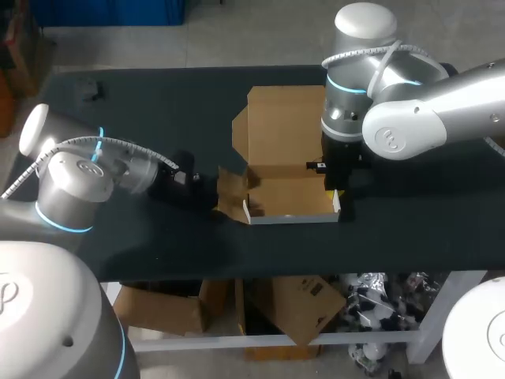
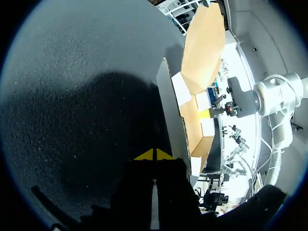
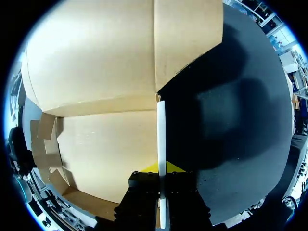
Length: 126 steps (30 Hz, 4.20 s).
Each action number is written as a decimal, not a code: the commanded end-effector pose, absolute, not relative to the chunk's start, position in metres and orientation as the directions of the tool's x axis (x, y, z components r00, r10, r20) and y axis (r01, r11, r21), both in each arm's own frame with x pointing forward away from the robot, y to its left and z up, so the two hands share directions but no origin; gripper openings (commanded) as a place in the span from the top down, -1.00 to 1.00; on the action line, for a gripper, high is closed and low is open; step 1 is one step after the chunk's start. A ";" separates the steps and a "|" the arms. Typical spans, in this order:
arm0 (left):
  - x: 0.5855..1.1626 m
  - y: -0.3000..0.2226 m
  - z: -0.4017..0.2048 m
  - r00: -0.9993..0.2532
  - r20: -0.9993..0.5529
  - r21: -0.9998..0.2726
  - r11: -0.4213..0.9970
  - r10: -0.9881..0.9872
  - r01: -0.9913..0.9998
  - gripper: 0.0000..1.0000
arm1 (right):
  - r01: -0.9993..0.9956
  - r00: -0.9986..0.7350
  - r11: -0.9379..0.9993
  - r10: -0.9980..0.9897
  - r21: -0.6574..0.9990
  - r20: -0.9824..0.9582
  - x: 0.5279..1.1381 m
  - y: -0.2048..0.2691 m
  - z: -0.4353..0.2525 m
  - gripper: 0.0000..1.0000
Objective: Assemble the packaging by folding the flat box into shape, placing the metal phone stand inside, and closing the box properly
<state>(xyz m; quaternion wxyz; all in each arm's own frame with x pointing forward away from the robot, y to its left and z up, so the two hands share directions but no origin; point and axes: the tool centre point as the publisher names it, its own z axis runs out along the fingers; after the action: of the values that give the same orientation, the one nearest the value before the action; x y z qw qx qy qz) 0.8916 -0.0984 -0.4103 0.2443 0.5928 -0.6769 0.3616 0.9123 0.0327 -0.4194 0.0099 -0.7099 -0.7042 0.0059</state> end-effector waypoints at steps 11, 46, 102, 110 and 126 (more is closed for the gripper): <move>0.892 -0.107 -0.400 -0.196 0.766 -0.214 0.045 -0.613 -0.976 1.00 | 1.000 0.008 -0.008 1.000 -0.024 0.003 0.912 0.033 -0.419 1.00; 0.888 -0.128 -0.387 -0.216 0.810 -0.226 0.050 -0.545 -0.973 0.50 | 1.000 0.008 -0.008 1.000 -0.024 0.003 0.912 0.033 -0.419 1.00; 0.893 -0.141 -0.373 -0.168 0.845 -0.175 0.034 -0.508 -0.984 0.26 | 1.000 0.008 -0.008 1.000 -0.024 0.003 0.912 0.033 -0.419 1.00; 0.894 -0.149 -0.371 -0.160 0.824 -0.161 0.046 -0.543 -0.986 0.26 | 1.000 0.008 -0.008 1.000 -0.024 0.003 0.912 0.033 -0.419 1.00; 0.893 -0.152 -0.369 -0.145 0.769 -0.164 0.027 -0.622 -0.986 0.25 | 1.000 0.008 -0.008 1.000 -0.024 0.003 0.912 0.033 -0.419 1.00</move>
<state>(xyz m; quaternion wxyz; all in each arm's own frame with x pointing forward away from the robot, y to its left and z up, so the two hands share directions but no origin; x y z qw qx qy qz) 0.8947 -0.1497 -0.3716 0.2626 0.5970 -0.6674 0.3593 0.9123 0.0325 -0.4195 0.0098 -0.7099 -0.7042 0.0060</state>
